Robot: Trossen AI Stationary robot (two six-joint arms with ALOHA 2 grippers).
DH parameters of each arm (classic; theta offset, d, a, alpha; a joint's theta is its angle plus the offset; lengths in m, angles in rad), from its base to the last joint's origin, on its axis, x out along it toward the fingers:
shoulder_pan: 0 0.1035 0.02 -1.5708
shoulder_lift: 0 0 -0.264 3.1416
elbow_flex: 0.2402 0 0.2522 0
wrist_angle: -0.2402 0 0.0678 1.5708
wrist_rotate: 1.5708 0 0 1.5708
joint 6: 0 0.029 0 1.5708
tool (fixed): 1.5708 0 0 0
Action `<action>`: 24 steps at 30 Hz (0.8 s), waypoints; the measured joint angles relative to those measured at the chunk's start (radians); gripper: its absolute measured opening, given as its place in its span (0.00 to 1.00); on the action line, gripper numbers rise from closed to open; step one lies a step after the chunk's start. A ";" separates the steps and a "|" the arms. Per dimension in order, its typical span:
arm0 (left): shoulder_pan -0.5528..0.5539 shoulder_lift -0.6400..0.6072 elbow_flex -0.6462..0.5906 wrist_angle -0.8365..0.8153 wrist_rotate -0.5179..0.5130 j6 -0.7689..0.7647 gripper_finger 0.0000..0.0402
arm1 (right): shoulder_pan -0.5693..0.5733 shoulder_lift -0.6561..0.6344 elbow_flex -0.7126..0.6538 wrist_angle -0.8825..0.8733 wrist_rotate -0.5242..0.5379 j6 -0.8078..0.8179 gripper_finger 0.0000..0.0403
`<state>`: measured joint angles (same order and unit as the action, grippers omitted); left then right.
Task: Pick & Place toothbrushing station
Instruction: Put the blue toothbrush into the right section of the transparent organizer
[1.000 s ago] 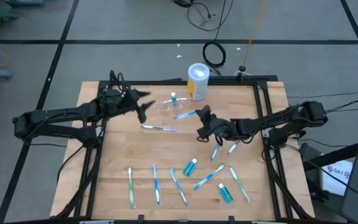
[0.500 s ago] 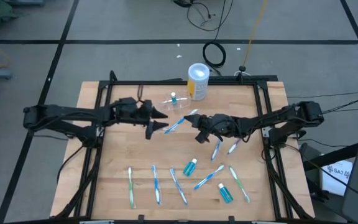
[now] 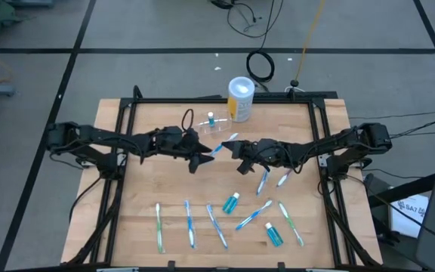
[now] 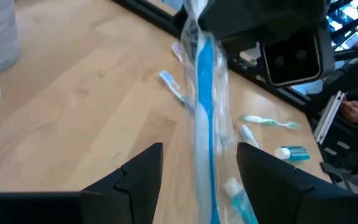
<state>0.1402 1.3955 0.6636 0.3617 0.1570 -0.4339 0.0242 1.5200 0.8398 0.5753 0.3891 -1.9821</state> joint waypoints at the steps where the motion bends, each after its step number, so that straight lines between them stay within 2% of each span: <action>1: 0.000 0.004 0.000 -0.002 0.000 -0.008 0.52 | 0.000 0.000 0.000 0.001 0.000 0.003 0.04; 6: 0.000 0.007 0.000 -0.007 0.000 0.000 0.45 | -0.001 0.000 0.000 0.004 0.004 0.007 0.06; 17: 0.000 0.007 0.000 -0.012 0.000 0.039 0.10 | 0.000 0.000 0.000 0.004 0.005 0.016 0.17; 20: 0.003 0.007 0.000 -0.012 0.000 0.060 0.04 | 0.000 0.000 0.000 0.004 0.007 0.108 0.20; 22: 0.003 0.006 0.000 -0.011 -0.004 0.078 0.03 | 0.000 -0.001 0.000 0.004 0.018 0.196 0.22; 24: 0.008 -0.002 0.000 -0.012 -0.008 0.086 0.05 | 0.010 -0.007 0.000 0.004 0.077 0.286 0.24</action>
<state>0.1480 1.3934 0.6636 0.3494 0.1486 -0.3484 0.0344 1.5129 0.8398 0.5794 0.4661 -1.6958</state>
